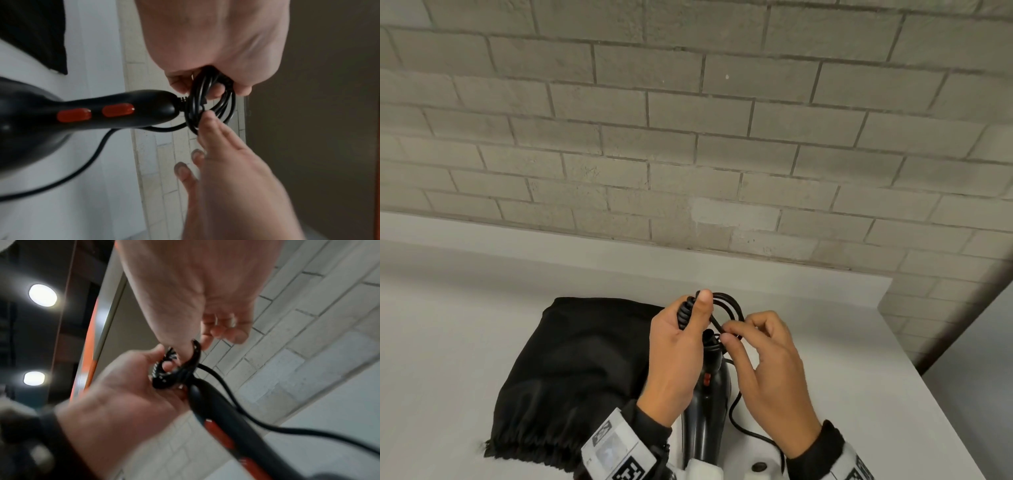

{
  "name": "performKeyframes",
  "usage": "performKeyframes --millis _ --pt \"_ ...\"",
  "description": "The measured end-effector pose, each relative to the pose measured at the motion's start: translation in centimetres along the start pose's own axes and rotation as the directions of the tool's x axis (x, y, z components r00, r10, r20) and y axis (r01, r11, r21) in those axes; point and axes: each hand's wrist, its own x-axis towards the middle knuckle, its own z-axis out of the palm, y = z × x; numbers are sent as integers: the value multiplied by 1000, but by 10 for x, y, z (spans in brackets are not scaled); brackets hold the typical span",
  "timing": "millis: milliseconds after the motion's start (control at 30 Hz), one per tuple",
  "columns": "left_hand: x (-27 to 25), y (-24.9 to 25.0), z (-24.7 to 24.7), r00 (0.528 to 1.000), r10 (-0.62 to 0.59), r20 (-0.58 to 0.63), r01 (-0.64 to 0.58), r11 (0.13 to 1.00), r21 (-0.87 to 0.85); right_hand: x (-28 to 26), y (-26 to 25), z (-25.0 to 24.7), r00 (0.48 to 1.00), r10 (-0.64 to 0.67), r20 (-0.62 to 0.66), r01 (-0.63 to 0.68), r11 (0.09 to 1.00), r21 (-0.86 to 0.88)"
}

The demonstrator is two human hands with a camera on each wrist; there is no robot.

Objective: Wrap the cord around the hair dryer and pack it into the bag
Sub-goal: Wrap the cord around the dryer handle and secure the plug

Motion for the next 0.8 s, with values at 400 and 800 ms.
performKeyframes --millis 400,800 --pt "3 -21 11 948 317 -38 -299 922 245 19 -20 -41 747 258 613 -664 234 710" --pt "12 -17 10 943 331 -23 -317 921 226 -18 -23 -13 978 206 -40 -190 951 244"
